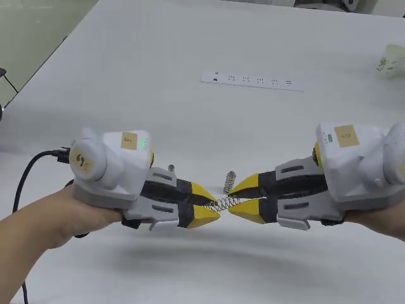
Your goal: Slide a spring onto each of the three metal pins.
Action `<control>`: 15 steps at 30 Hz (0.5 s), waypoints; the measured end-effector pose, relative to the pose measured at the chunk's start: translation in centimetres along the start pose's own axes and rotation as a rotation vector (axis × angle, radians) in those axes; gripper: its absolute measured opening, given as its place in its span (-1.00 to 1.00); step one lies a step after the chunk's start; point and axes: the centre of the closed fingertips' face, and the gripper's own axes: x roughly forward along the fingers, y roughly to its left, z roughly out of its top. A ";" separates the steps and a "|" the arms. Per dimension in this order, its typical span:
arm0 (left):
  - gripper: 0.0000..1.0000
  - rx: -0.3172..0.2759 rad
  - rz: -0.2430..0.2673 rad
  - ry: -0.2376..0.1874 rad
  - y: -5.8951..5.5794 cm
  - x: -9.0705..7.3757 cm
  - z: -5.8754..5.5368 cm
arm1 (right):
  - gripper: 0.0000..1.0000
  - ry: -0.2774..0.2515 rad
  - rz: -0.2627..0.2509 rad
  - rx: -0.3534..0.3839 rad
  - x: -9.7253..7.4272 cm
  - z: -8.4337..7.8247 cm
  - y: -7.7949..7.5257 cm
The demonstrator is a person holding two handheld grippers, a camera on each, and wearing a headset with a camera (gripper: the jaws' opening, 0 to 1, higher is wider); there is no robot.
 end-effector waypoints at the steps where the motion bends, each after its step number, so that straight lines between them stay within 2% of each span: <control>1: -0.96 0.006 -0.001 0.004 -0.1 0.2 -0.1 | -0.85 0.005 0.002 -0.010 0.2 0.1 0.1; 4: -0.96 0.012 -0.007 0.011 -0.2 0.5 -0.1 | -0.85 0.005 0.008 -0.032 0.5 0.5 0.4; 8: -0.96 0.011 -0.001 -0.005 0.0 0.5 0.3 | -0.85 -0.014 -0.004 -0.039 0.7 1.1 0.3; 15: -0.96 0.008 0.012 -0.011 0.1 0.2 0.3 | -0.85 -0.037 -0.026 -0.048 0.7 1.3 0.3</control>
